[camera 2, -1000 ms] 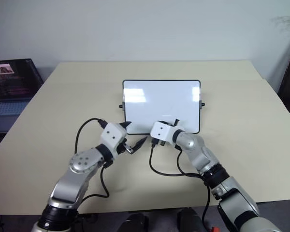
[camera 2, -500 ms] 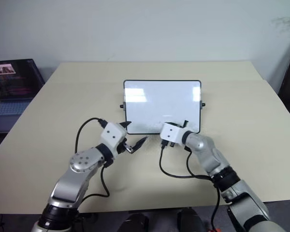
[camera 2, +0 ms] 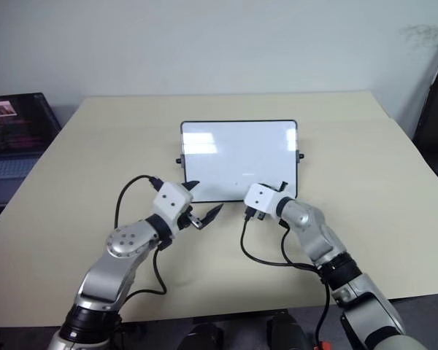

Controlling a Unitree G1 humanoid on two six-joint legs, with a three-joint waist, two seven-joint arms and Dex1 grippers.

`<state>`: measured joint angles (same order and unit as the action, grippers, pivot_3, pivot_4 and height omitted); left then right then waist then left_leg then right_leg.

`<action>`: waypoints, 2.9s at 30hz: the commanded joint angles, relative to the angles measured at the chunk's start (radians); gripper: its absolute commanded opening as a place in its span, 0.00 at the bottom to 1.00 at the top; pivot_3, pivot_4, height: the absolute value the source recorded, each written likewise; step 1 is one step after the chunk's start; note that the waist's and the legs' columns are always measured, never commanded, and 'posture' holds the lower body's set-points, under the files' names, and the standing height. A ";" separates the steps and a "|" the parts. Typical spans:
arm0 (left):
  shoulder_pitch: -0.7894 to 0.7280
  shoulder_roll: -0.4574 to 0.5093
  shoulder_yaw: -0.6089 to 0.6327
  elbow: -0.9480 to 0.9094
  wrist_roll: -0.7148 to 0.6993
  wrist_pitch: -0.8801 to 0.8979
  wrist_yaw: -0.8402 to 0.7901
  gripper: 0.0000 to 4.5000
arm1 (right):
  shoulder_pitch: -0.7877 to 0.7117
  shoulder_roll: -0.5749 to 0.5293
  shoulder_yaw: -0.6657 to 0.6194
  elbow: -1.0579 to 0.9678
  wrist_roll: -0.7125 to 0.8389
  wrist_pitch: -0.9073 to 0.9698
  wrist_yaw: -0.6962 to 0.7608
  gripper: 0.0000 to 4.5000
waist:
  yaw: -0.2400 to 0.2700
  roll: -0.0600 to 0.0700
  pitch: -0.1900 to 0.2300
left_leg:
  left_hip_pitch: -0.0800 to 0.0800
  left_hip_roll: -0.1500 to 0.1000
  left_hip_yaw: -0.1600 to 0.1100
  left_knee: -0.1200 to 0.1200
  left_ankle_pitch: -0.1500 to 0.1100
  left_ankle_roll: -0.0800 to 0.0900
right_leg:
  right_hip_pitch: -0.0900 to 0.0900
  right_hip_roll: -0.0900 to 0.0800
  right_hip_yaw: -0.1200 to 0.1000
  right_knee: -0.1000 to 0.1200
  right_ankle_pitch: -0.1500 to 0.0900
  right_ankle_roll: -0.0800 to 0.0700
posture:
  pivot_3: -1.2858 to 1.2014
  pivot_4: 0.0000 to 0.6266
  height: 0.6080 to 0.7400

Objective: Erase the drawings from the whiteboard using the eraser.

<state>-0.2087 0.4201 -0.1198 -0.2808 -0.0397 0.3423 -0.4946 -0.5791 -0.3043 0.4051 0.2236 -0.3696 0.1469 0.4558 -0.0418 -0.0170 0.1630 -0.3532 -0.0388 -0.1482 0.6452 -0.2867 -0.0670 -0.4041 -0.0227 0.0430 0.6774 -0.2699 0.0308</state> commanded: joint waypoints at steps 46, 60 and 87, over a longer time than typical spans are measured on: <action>0.040 -0.010 0.011 -0.071 -0.070 0.006 -0.046 1.00 | 0.024 -0.013 -0.332 -0.489 0.181 0.681 0.060 0.24 | 0.012 0.001 0.000 | -0.010 -0.001 -0.005 -0.001 0.000 0.000 | -0.006 -0.001 -0.002 -0.004 0.000 0.000 | 0.52 0.24 1.00; -0.050 0.016 -0.025 -0.106 -0.282 0.080 -0.268 1.00 | 0.117 0.042 -0.642 -0.736 0.274 1.272 -0.094 0.24 | 0.010 0.001 0.001 | -0.009 0.000 -0.003 -0.001 0.000 0.000 | -0.006 -0.001 -0.002 -0.003 0.000 0.000 | 0.52 0.24 1.00; -0.044 0.059 -0.092 -0.032 -0.297 -0.002 -0.484 1.00 | 0.135 0.108 -0.694 -0.638 0.400 1.270 -0.231 0.24 | 0.009 0.002 0.001 | -0.009 0.000 -0.002 -0.001 -0.001 0.000 | -0.006 0.000 -0.002 -0.004 0.000 0.000 | 0.52 0.24 1.00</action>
<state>-0.2491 0.4740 -0.2123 -0.2998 -0.3320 0.3625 -0.9736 -0.4422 -0.1879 -0.2886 -0.4047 0.0200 1.4410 0.2328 -0.0325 -0.0151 0.1641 -0.3624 -0.0393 -0.1506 0.6444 -0.2873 -0.0667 -0.4100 -0.0230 0.0407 0.6739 -0.2700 0.0307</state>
